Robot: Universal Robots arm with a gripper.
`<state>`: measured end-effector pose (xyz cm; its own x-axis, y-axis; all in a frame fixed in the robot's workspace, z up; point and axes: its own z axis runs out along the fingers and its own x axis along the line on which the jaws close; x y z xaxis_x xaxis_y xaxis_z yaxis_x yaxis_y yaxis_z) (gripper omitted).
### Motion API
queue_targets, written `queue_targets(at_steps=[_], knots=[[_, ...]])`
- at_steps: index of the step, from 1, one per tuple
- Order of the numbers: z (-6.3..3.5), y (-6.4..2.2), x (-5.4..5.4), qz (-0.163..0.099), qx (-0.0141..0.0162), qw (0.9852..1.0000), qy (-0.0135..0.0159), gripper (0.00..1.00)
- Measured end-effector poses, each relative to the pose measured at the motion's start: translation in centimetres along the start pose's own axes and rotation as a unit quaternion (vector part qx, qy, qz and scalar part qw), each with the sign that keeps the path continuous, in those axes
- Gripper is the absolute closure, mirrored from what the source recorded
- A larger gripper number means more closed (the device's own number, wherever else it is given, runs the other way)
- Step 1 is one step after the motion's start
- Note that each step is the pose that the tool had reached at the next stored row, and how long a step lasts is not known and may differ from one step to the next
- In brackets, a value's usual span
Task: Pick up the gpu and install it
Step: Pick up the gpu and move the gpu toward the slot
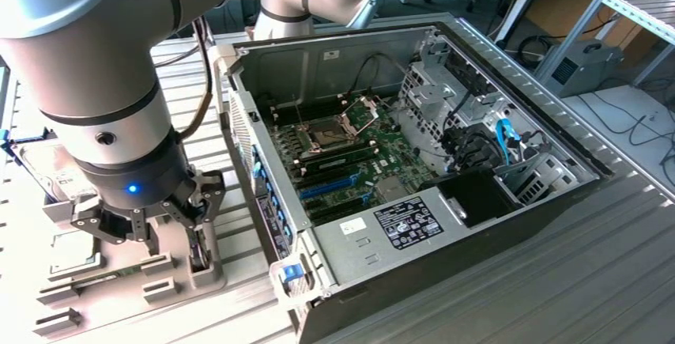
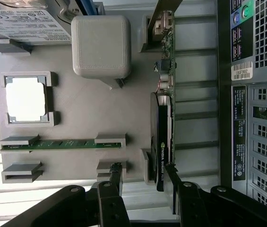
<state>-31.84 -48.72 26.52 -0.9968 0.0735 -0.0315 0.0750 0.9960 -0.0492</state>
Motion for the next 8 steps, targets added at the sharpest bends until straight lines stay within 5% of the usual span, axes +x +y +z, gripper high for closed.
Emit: queue_targets(at_steps=[8], knots=[[0.36,0.14,-0.02,0.000,0.0018,1.0000,-0.0001,0.52]])
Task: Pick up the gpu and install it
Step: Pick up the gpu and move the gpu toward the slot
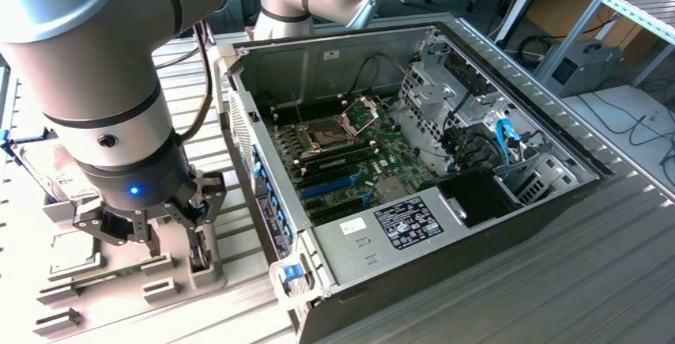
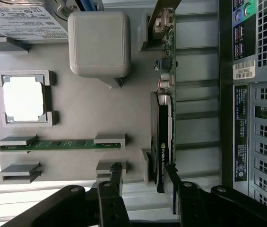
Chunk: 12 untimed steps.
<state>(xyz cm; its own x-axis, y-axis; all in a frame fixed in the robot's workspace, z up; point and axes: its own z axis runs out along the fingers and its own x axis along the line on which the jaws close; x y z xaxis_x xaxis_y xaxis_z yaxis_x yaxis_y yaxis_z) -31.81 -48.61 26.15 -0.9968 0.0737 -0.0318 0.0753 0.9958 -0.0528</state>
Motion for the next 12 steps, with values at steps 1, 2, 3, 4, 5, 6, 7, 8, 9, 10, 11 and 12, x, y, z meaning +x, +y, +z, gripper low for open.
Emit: queue_targets(at_steps=[1,2,3,4,5,6,7,8,9,10,11,12], knots=[[0.04,0.09,0.00,0.000,0.0001,1.0000,0.0000,0.52],[0.06,0.18,-0.01,0.000,0.0003,1.0000,0.0000,0.52],[0.08,0.33,-0.03,0.000,0.0005,1.0000,0.0000,0.52],[0.08,0.44,-0.07,0.000,0.0008,1.0000,-0.0001,0.52],[0.08,0.48,-0.10,0.000,0.0013,1.0000,-0.0001,0.52],[0.09,0.49,-0.11,0.000,0.0019,1.0000,-0.0002,0.52],[0.04,0.53,-0.11,0.000,0.0033,1.0000,-0.0002,0.52],[-0.05,0.57,-0.11,0.000,0.0049,1.0000,-0.0004,0.52],[-0.17,0.61,-0.12,0.000,0.0065,1.0000,-0.0005,0.52],[-0.28,0.70,-0.14,0.000,0.0083,1.0000,-0.0006,0.52],[-0.36,0.82,-0.19,0.000,0.0097,1.0000,-0.0007,0.52],[-0.37,0.97,-0.28,0.000,0.0107,0.9999,-0.0008,0.52]])
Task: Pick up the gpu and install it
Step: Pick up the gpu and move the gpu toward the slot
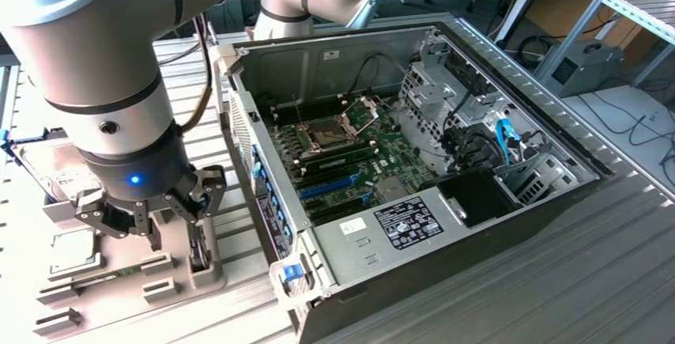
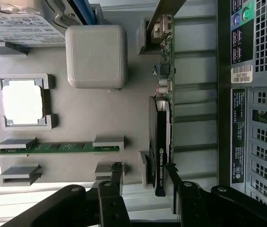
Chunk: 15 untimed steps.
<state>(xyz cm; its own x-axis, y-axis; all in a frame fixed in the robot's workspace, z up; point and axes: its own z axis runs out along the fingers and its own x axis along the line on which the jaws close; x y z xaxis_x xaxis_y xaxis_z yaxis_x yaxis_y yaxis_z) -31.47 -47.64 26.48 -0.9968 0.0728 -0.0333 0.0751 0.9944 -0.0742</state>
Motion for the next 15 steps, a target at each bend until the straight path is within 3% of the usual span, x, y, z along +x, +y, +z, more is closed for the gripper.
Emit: queue_targets(at_steps=[6,9,12,15], knots=[[-0.06,1.58,-1.5,0.000,0.0059,1.0000,0.0026,0.52],[-0.11,2.74,-1.6,-0.001,0.0082,1.0000,0.0029,0.52],[-0.09,4.17,-1.5,-0.001,0.0094,0.9999,0.0036,0.52],[0.31,4.33,-1.6,-0.001,0.0093,0.9999,0.0054,0.52]])
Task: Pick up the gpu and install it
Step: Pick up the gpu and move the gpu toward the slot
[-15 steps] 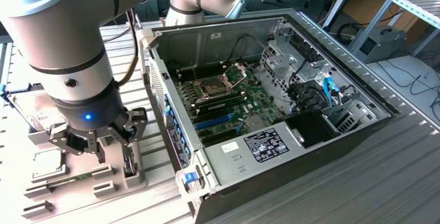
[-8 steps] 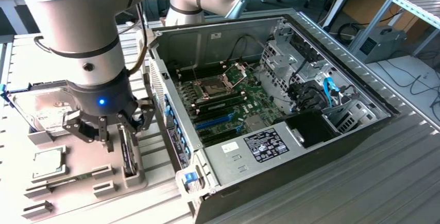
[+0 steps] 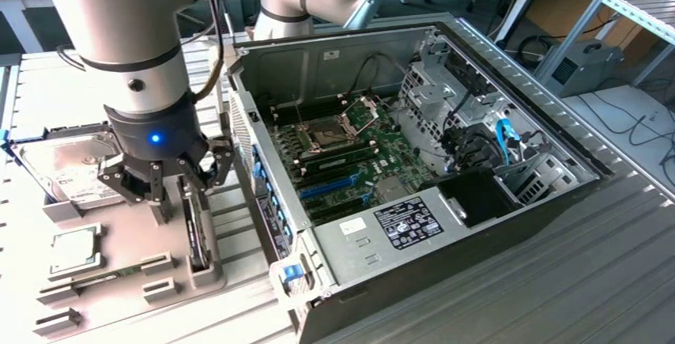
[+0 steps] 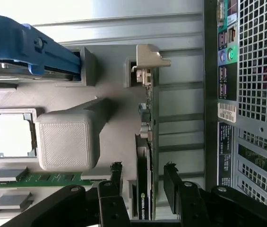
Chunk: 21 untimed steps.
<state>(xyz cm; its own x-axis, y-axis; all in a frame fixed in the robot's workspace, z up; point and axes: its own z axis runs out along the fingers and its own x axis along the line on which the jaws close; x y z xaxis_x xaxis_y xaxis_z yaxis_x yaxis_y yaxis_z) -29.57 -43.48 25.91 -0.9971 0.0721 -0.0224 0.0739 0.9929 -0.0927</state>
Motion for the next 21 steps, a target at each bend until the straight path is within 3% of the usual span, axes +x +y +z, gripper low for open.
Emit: queue_targets(at_steps=[5,6,7,9,10,11,12,21], knots=[[0.74,0.12,-0.10,0.000,0.0002,1.0000,0.0026,0.52],[0.77,0.12,-0.12,0.000,-0.0013,1.0000,0.0031,0.52],[0.77,0.12,-0.12,0.000,-0.0059,1.0000,0.0033,0.52],[0.79,0.13,-0.12,0.000,-0.0247,0.9997,0.0046,0.52],[0.79,0.13,-0.12,0.000,-0.0416,0.9991,0.0059,0.52],[0.79,0.12,-0.13,0.001,-0.0535,0.9985,0.0068,0.52],[0.79,0.07,-0.13,0.001,-0.0546,0.9985,0.0069,0.52],[1.10,-0.79,-0.18,0.001,-0.0546,0.9985,0.0069,0.52]])
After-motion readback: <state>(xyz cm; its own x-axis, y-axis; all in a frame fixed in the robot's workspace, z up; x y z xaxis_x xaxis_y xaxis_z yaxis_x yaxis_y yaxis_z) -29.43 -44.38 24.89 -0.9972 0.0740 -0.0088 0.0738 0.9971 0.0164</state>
